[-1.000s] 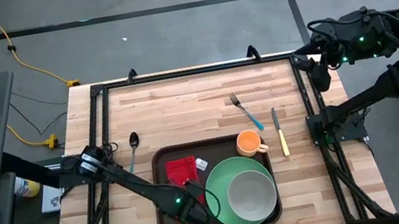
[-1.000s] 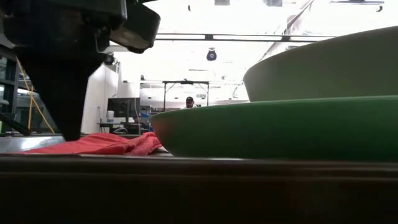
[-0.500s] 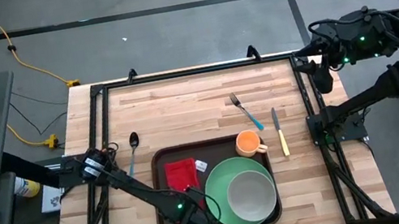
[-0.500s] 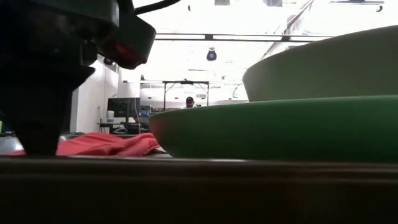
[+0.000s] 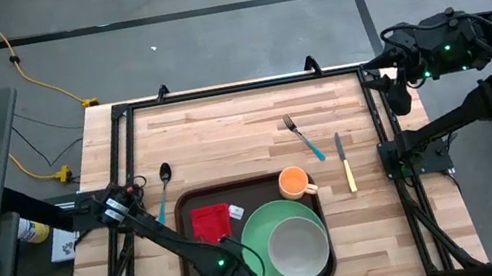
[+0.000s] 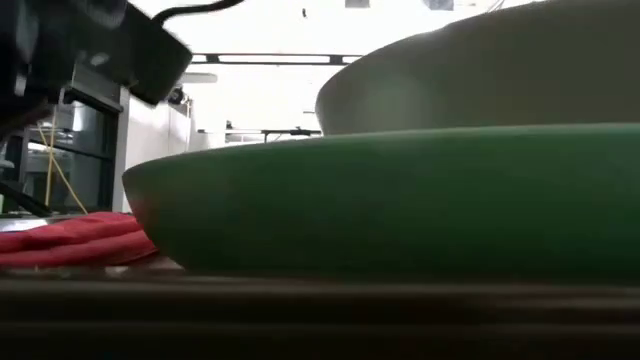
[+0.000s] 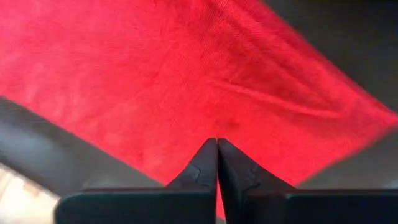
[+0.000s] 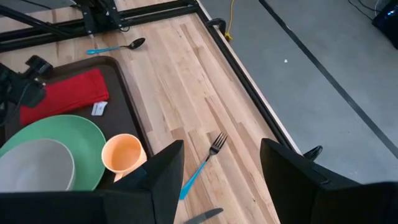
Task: Set up tray
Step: Put the red table napkin on the brown serving tray to the left of the green plate, then adjust the brown serving tray on the table
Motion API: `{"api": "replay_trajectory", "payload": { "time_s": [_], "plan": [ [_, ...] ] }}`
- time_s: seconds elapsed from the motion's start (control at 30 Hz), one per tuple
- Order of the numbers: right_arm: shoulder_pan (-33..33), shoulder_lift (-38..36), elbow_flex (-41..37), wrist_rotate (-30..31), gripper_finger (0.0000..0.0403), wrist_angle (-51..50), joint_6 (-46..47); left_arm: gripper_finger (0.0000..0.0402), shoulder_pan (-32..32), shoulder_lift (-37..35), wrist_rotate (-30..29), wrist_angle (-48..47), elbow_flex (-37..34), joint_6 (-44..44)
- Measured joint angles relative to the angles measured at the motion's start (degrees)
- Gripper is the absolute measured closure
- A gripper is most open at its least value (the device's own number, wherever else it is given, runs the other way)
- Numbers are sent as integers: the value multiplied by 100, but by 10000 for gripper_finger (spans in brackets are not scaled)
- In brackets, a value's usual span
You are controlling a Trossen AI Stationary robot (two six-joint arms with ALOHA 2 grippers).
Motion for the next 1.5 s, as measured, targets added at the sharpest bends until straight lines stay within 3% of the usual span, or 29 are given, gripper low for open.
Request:
{"api": "replay_trajectory", "payload": {
  "time_s": [0.27, 0.47, 0.77, 0.83, 0.97, 1.23, 1.5],
  "plan": [
    [0, 12, 0, 17, 212, 0, 25, 337, 22, -13, -519, -1103, 748, 282],
    [0, 17, 0, 332, 212, 0, 235, 335, 24, -135, -909, -2062, 846, 276],
    [0, -1, -146, 1101, 212, 19, 1349, 335, 25, -1283, -2907, -2340, 853, -264],
    [0, -71, -482, 1185, 212, 15, 1611, 335, 68, -1594, -3344, -2326, 697, -293],
    [0, -323, -1728, 1174, 212, 4, 2153, 335, 139, -2120, -3668, -2325, 196, -488],
    [0, -1048, -4392, 794, 212, 81, 4006, 335, 138, -3148, -4017, -2029, -937, -1242],
    [1, -1639, -6029, 364, 212, 1084, 5267, 334, 140, -3904, -4267, -1827, -1887, -1756]
  ]
}}
